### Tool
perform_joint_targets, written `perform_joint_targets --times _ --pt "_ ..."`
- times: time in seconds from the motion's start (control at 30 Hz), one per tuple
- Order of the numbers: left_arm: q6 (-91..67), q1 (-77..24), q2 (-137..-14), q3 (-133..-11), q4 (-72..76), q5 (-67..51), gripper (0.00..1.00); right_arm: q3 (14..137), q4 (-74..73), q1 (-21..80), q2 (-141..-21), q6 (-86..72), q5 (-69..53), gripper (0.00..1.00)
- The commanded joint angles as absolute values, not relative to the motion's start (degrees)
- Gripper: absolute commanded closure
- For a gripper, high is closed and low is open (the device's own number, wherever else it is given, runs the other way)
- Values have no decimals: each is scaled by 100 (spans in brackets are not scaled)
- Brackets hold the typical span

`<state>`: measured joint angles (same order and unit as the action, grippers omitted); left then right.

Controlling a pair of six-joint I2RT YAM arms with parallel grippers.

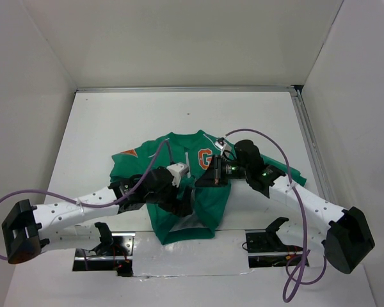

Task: Zip up the jacket

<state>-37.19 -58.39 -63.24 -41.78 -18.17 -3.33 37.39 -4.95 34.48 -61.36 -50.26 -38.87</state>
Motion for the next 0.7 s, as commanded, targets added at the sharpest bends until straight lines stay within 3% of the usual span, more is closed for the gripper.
perform_joint_targets --times 0.0,0.3,0.67 --pt "-3989 -5862 -6127 -4561 -2337 -97 1 3814 -70 3437 -6126 -4939 -4060 100" --pt "-4079 -5923 -5133 -4491 -2725 621 1 3735 333 3358 -6582 -5299 -5000 100" --pt "-2488 -6390 -6108 -4808 -1855 1846 1 4297 -307 3305 -6961 -5475 -5502 100"
